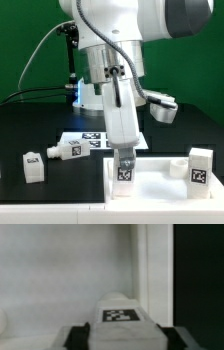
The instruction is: Assemble square table
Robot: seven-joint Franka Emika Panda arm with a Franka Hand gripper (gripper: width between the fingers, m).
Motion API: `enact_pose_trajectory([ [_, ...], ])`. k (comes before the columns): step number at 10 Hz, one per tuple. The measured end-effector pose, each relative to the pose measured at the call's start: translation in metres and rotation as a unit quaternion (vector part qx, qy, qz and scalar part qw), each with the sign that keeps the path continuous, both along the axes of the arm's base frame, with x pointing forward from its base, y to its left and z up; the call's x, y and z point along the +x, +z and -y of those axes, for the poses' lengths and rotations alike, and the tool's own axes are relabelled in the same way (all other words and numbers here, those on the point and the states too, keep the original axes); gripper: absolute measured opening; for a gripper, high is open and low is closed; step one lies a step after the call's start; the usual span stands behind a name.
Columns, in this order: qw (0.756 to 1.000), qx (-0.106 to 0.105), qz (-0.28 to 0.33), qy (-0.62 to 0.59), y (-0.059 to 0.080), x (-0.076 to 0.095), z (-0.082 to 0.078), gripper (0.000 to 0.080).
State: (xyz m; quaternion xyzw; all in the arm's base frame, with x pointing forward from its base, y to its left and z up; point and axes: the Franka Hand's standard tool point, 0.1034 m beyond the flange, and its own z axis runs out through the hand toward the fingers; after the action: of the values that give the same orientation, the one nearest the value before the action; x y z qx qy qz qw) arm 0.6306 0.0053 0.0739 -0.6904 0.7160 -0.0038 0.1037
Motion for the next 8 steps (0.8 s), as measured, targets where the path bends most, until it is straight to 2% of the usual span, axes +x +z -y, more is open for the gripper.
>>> enact_pose_trajectory([
  [1, 0.999, -0.007, 0.000, 0.049, 0.0011, 0.0001, -0.0022, 0.0487],
  [2, 0.987, -0.025, 0.022, 0.157, 0.0037, 0.0035, -0.0007, 0.0487],
  [3, 0.971, -0.040, 0.037, 0.234, 0.0026, 0.0031, 0.0013, 0.0596],
  [4, 0.968, -0.042, 0.037, 0.244, 0.0019, 0.0028, 0.0010, 0.0637],
  [6, 0.951, -0.052, 0.045, 0.301, 0.0018, 0.0028, 0.0018, 0.0647],
  [7, 0.921, -0.069, 0.051, 0.380, 0.0031, 0.0041, 0.0021, 0.0647],
  [8, 0.865, -0.096, 0.057, 0.489, 0.0073, 0.0093, 0.0019, 0.0648],
])
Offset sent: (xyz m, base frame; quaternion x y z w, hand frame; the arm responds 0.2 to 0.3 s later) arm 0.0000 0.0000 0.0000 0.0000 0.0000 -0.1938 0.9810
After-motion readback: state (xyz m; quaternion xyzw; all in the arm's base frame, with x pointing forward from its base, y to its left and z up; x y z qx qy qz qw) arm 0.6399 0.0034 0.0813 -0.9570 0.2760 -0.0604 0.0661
